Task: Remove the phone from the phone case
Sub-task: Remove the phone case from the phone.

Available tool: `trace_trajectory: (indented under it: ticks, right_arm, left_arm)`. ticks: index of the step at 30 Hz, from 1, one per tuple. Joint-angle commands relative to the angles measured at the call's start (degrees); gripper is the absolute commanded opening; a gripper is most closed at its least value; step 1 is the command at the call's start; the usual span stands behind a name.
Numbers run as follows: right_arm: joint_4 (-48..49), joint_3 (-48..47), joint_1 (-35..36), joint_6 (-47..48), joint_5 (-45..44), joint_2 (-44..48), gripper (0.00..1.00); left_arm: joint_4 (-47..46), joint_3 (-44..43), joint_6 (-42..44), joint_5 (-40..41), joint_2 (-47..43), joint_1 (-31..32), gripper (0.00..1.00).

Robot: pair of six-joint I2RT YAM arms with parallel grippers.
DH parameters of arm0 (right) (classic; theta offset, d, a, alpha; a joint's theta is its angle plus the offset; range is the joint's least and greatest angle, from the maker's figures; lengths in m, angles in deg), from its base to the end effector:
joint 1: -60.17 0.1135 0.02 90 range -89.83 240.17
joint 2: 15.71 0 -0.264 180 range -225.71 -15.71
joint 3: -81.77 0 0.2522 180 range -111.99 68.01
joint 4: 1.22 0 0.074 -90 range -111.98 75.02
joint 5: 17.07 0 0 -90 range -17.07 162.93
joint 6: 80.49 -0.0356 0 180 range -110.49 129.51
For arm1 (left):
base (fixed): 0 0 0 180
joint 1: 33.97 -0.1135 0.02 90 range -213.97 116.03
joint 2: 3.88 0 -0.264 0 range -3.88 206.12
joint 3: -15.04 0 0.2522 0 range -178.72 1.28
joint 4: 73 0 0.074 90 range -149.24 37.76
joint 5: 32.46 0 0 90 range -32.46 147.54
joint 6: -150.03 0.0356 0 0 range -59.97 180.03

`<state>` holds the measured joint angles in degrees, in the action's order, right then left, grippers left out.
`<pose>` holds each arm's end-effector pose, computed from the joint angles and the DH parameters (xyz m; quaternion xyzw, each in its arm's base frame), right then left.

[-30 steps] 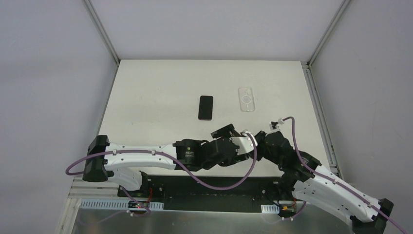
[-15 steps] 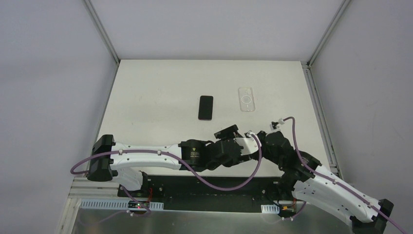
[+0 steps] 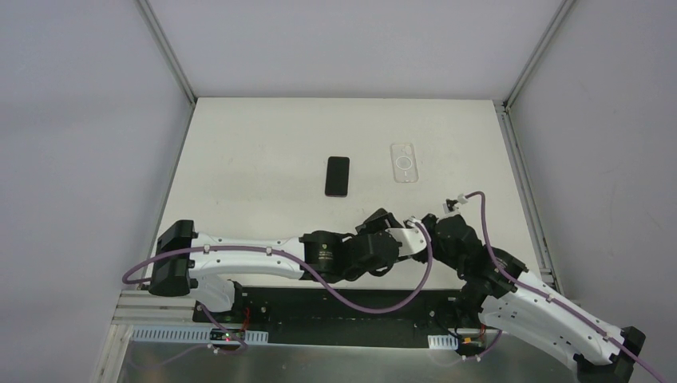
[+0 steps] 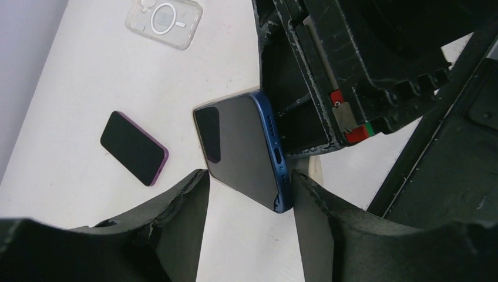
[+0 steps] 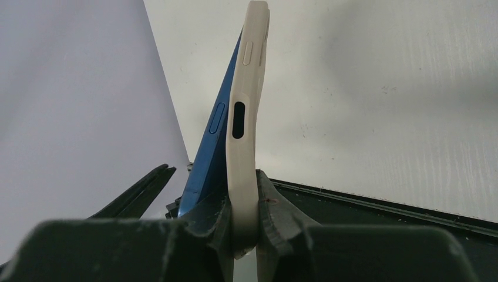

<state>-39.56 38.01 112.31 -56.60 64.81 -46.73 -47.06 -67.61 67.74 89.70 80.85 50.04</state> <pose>0.0888 0.1061 0.2580 0.1401 0.8332 0.4255 0.3242 0.0543 -0.3359 0.3183 0.4918 0.6760 -0.1189 0.5357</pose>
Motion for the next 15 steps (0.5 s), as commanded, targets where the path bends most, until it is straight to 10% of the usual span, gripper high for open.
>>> trace_trajectory:
  ticks: [1,15]
  right_arm:
    - [5.42,-1.85,0.15,-1.54,1.48,1.5,0.0]
    - [2.06,-1.28,0.42,0.42,-2.55,4.32,0.0]
  left_arm:
    - [-0.14,-1.68,0.56,4.92,2.32,-0.67,0.52]
    - [-0.76,-1.47,-0.22,4.23,1.35,-1.48,0.0]
